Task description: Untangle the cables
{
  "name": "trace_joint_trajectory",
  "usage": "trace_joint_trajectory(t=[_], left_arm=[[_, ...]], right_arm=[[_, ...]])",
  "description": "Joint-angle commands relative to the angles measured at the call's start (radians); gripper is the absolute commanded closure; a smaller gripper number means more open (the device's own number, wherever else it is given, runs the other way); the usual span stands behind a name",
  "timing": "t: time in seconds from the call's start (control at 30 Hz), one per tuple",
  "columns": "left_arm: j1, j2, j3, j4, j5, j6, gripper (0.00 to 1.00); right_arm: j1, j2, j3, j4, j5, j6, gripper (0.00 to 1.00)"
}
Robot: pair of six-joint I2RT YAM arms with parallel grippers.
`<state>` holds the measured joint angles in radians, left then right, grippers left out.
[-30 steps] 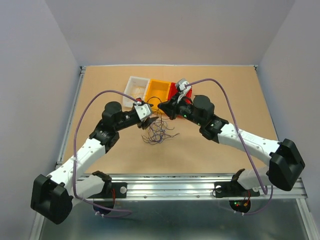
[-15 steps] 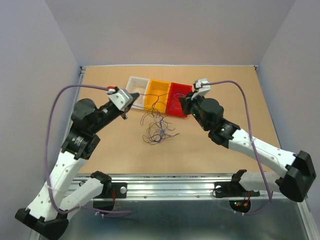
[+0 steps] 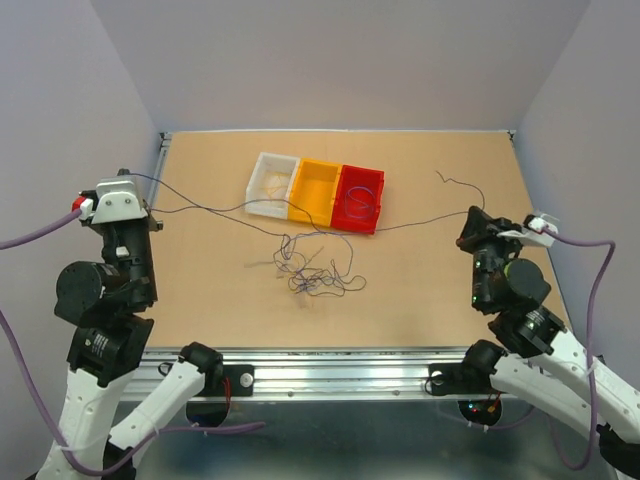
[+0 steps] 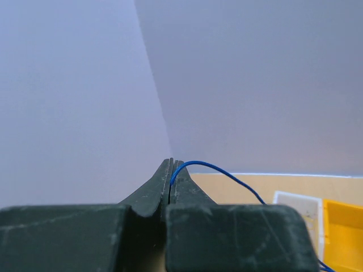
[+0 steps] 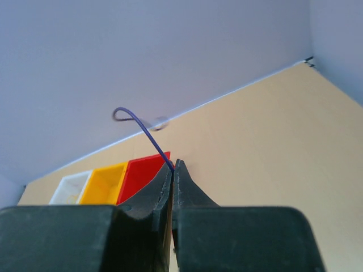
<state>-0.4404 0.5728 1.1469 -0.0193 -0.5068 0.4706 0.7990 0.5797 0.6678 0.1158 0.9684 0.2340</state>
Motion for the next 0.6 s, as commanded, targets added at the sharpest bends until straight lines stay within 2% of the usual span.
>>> trace_joint_trajectory(t=[0.0,0.07,0.17,0.23,0.27,0.33,0.4,0.5,0.53,0.57], left_arm=[[0.006,0.039,0.019,0.053,-0.110,0.053,1.00],[0.005,0.055,0.010,0.026,-0.002,0.020,1.00],[0.005,0.103,0.007,-0.002,0.056,-0.003,1.00],[0.006,0.142,-0.009,0.015,-0.011,0.013,1.00],[0.006,0.174,-0.027,0.086,-0.123,0.060,1.00],[0.012,0.194,-0.099,0.207,-0.209,0.120,1.00],[0.035,0.184,-0.122,0.196,-0.144,0.099,1.00],[0.051,0.165,-0.104,0.095,0.060,0.020,1.00],[0.051,0.170,-0.084,0.055,0.106,0.005,1.00],[0.051,0.177,-0.070,0.035,0.185,-0.003,1.00]], right_arm=[[0.000,-0.086,-0.039,-0.028,0.106,0.007,0.99],[-0.001,-0.090,-0.034,-0.033,-0.087,-0.018,0.99],[0.000,-0.045,-0.001,-0.065,-0.175,-0.012,0.99],[0.000,0.008,0.021,-0.065,-0.168,-0.004,1.00],[0.000,0.025,0.026,-0.065,-0.124,-0.002,1.00],[-0.001,0.060,0.038,-0.065,-0.079,-0.004,0.99],[0.000,0.063,0.038,-0.064,-0.088,-0.010,1.00],[-0.001,0.069,0.039,-0.067,-0.290,-0.051,1.00],[-0.001,0.098,0.045,-0.074,-0.441,-0.073,1.00],[0.000,0.118,0.061,-0.080,-0.514,-0.079,0.99]])
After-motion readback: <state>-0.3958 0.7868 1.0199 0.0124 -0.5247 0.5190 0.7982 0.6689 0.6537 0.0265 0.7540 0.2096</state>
